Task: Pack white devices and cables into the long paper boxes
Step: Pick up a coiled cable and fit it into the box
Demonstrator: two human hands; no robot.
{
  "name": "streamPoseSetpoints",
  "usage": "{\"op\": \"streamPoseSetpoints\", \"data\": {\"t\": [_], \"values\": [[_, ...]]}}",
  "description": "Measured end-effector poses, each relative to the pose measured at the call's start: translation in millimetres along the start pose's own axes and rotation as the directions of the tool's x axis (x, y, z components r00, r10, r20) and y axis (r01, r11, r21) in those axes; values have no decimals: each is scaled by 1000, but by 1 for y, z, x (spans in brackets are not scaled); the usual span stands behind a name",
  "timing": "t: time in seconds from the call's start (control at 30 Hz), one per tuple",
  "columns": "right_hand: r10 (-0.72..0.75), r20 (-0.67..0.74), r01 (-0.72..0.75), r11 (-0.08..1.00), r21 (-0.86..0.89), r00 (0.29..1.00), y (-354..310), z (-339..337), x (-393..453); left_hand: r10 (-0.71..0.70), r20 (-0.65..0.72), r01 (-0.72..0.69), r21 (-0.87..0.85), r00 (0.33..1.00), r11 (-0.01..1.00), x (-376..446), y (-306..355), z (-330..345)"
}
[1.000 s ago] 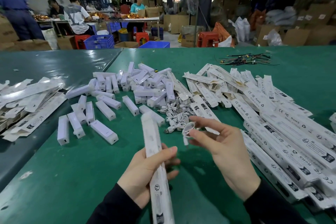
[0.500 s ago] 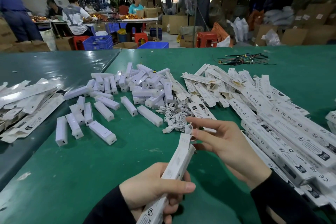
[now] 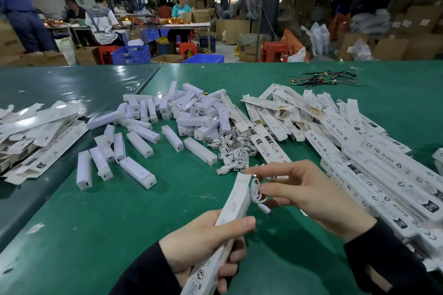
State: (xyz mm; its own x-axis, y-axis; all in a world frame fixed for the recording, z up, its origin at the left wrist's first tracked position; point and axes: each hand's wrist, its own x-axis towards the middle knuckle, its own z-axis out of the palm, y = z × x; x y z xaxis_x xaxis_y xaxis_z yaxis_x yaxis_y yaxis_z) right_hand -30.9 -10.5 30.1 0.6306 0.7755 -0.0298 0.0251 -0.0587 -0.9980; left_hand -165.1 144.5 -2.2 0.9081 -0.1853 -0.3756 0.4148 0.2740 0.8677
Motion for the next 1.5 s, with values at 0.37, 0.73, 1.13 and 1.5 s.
{"op": "streamPoseSetpoints", "data": {"t": [0.37, 0.73, 1.13, 1.5], "values": [[47, -143, -35, 996, 82, 989, 3, 4, 4, -38, 53, 38, -1, 998, 999, 4, -5, 2], [115, 23, -113, 990, -89, 993, -1, -1, 0, 89, 9, -89, 57, 996, 994, 3, -5, 1], [132, 95, -130, 991, -29, 987, 5, -4, 2, 197, 37, -200, 132, 980, 971, 7, -9, 8], [-10, 70, 15, 997, -73, 997, 9, -6, 5, 301, 5, -300, 92, 954, 949, 7, -6, 9]]}}
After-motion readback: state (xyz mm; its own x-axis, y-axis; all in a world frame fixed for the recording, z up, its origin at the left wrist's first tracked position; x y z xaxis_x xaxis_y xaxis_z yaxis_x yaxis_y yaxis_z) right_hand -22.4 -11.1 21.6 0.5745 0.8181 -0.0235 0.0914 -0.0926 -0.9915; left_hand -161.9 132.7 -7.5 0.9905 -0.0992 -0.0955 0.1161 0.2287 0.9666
